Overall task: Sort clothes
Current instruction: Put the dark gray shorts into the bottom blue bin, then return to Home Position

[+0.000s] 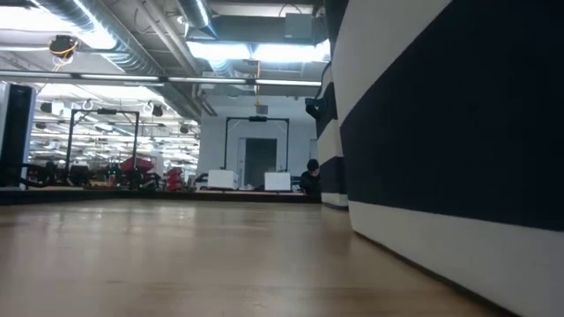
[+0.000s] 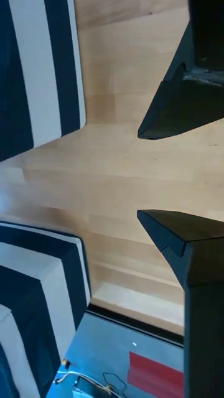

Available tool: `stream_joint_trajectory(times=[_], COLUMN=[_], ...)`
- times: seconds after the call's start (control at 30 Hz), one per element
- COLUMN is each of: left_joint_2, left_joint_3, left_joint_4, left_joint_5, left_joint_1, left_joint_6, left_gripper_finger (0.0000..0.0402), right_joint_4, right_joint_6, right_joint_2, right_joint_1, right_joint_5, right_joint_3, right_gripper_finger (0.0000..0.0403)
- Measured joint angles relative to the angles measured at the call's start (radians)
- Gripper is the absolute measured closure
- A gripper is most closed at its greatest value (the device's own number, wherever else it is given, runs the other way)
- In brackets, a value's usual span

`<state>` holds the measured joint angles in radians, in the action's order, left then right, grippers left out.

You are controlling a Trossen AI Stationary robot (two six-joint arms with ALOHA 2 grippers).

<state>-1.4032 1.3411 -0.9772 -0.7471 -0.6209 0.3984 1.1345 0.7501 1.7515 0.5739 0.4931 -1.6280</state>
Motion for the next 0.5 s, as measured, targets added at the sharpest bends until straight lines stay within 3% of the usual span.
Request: stream_joint_trajectory(times=[0.3,0.5], left_joint_2=[0.050,0.113], left_joint_3=[0.000,-0.012], left_joint_4=[-0.006,0.020], left_joint_5=[0.000,0.001], left_joint_1=[0.000,0.003], left_joint_6=[-0.010,-0.078], left_gripper_finger=[0.0215,0.0215], right_joint_4=[0.115,0.134], right_joint_6=[-0.052,-0.149], right_joint_2=[-0.099,-0.204], right_joint_1=[0.038,0.041], right_joint_5=[0.047,0.122], right_joint_3=[-0.187,-0.208], right_gripper_finger=[0.0150,0.0150])
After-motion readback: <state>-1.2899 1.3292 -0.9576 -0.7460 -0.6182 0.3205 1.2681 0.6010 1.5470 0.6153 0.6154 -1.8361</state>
